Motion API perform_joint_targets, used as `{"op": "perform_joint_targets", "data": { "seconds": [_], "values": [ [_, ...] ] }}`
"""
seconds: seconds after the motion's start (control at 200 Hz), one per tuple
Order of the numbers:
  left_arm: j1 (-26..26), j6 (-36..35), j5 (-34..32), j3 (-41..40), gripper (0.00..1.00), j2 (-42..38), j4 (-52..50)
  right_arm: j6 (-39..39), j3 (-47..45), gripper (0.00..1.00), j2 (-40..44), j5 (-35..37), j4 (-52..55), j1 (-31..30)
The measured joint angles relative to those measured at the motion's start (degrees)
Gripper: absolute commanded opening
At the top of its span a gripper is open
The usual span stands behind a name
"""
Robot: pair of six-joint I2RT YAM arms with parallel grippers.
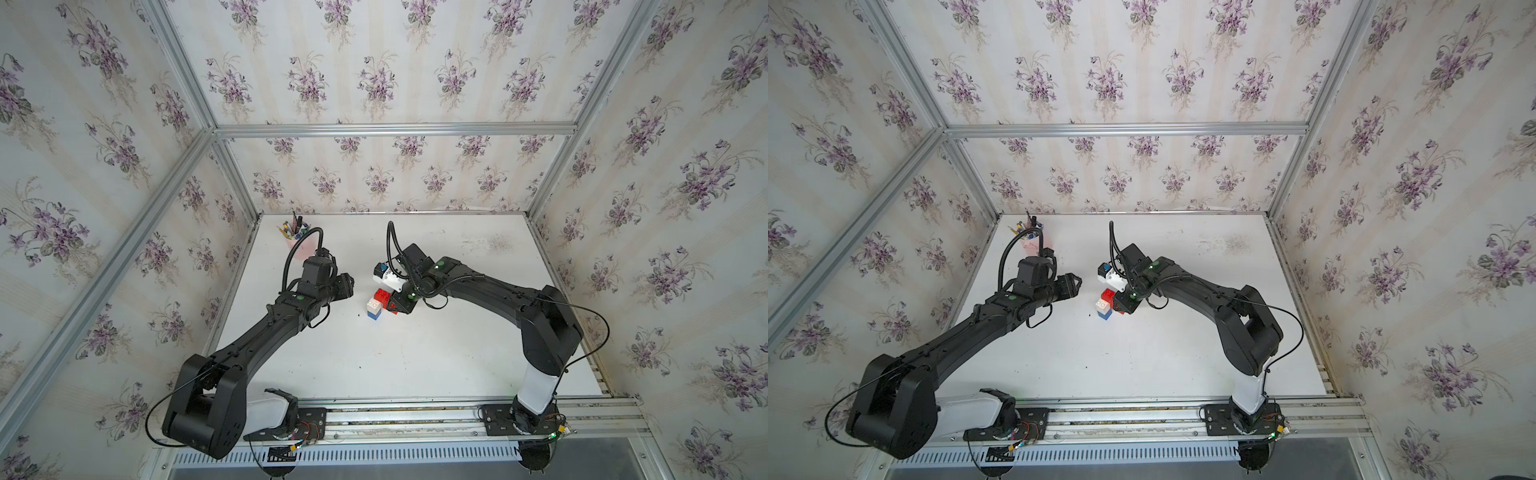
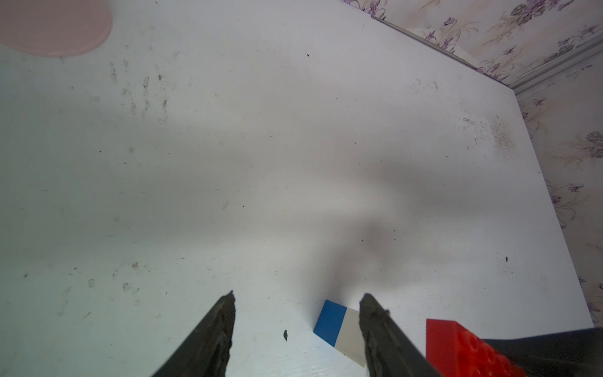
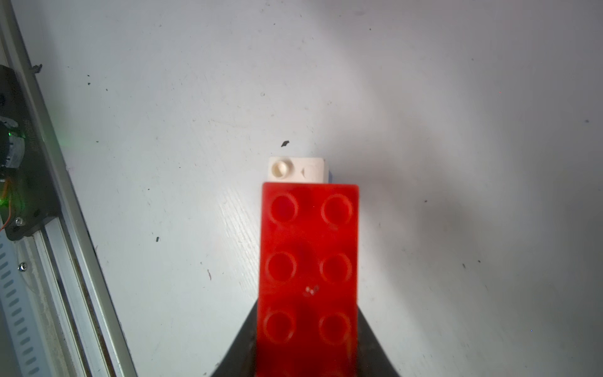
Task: Assemble the letter r with lego
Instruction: Assemble the lego brick with the lego brick.
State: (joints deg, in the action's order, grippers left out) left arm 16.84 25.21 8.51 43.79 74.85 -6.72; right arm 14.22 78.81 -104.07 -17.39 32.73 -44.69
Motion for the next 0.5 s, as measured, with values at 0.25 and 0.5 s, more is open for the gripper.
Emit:
{"op": "perform_joint_targets", "data": {
  "seconds": [0.25, 0.5],
  "values": [
    [-0.04, 1.68, 3.48, -0.66, 0.63, 1.38, 2.73, -3.61, 0.74, 0.00, -0.72, 2.12, -1.25, -2.27],
    [-0.04, 3.34, 5.70, -2.71, 0.63, 1.40, 4.96, -5.03, 1.73, 0.00, -3.17, 5.46, -1.09, -3.26]
  ]
}}
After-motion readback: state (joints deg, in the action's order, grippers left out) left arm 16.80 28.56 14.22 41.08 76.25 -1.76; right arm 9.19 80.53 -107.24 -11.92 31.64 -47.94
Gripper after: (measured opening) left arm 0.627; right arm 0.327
